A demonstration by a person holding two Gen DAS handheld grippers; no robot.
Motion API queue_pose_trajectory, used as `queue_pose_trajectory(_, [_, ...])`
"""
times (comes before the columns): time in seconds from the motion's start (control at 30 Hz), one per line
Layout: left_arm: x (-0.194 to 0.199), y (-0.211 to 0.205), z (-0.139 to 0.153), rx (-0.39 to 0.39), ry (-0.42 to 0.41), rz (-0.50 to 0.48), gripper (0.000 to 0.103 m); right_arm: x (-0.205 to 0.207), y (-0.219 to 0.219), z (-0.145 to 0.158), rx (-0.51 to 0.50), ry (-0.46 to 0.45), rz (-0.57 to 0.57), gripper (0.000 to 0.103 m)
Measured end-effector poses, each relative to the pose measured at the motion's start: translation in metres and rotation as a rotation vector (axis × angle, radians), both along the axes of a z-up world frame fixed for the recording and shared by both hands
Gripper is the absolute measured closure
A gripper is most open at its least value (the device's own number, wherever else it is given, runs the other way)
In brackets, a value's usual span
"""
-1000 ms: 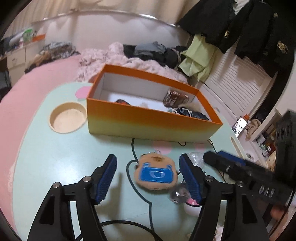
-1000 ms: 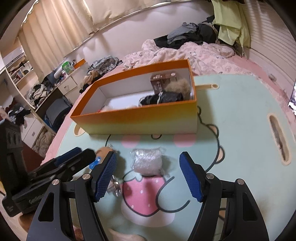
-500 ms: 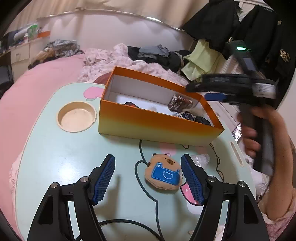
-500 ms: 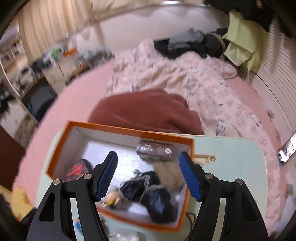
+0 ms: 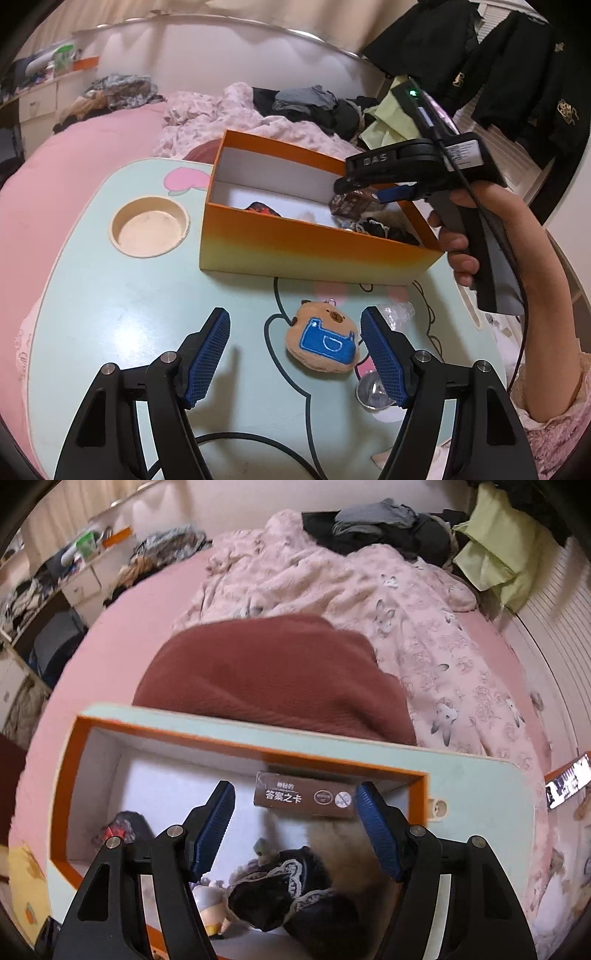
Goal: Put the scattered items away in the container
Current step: 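Grasp brown card in box with right tool, place on table while left tool reaches into box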
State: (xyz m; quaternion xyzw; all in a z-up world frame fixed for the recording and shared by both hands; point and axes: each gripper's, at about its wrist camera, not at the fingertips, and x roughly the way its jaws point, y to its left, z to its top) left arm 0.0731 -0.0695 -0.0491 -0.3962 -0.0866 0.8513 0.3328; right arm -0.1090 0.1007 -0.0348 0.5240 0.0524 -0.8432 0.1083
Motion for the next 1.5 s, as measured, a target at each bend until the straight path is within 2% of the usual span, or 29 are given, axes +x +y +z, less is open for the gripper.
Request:
queue_pose_trajectory(0.13, [-0.001,-0.002,0.000,0.011,-0.007,-0.007,0.030,-0.002,-0.002,-0.009,0.053,0.006,-0.027,0.035])
queue_pose_trajectory(0.2, [-0.002,-0.003,-0.002,0.017,-0.014,-0.009,0.030,-0.003,-0.005,-0.010,0.070,0.007,-0.023,0.046])
queue_pose_trajectory(0.37, [-0.003,-0.003,-0.003,0.018,-0.020,-0.012,0.030,0.000,-0.007,-0.005,0.046,0.025,-0.003,0.047])
queue_pose_trajectory(0.5, [-0.002,-0.003,-0.004,0.018,-0.018,-0.018,0.030,0.022,0.008,0.027,-0.106,0.119,0.018,0.047])
queue_pose_trajectory(0.63, [-0.006,-0.002,-0.002,0.016,-0.018,-0.017,0.030,0.069,0.036,0.074,-0.298,0.230,0.075,0.047])
queue_pose_trajectory(0.73, [-0.014,0.003,-0.002,-0.033,-0.019,0.005,0.030,0.112,0.062,0.086,-0.342,0.282,0.106,0.046])
queue_pose_trajectory(0.8, [-0.024,0.007,-0.007,-0.080,-0.031,0.035,0.030,0.131,0.075,0.078,-0.352,0.276,0.114,0.046])
queue_pose_trajectory(0.9, [-0.040,0.008,-0.013,-0.091,-0.063,0.055,0.030,0.154,0.091,0.050,-0.375,0.229,0.101,0.046])
queue_pose_trajectory(1.0, [-0.053,0.008,-0.015,-0.097,-0.067,0.068,0.030,0.163,0.092,0.020,-0.358,0.193,0.084,0.046])
queue_pose_trajectory(1.1, [-0.058,0.011,-0.016,-0.163,-0.038,0.102,0.030,0.161,0.084,-0.008,-0.354,0.132,0.102,0.046])
queue_pose_trajectory(1.2, [-0.054,0.009,-0.012,-0.146,-0.036,0.076,0.030,0.157,0.081,-0.022,-0.370,0.117,0.091,0.046])
queue_pose_trajectory(1.27, [-0.049,0.007,-0.004,-0.133,-0.027,0.060,0.030,0.158,0.081,-0.025,-0.376,0.125,0.098,0.046])
queue_pose_trajectory(1.4, [-0.039,0.010,0.033,-0.034,-0.002,-0.010,0.030,0.163,0.083,-0.025,-0.388,0.151,0.120,0.045])
queue_pose_trajectory(1.43, [-0.038,0.016,0.043,-0.026,0.014,-0.022,0.030,0.163,0.085,-0.025,-0.404,0.150,0.125,0.045])
queue_pose_trajectory(1.5, [-0.040,0.043,0.062,-0.058,0.045,-0.091,0.030,0.165,0.094,-0.026,-0.465,0.144,0.107,0.045])
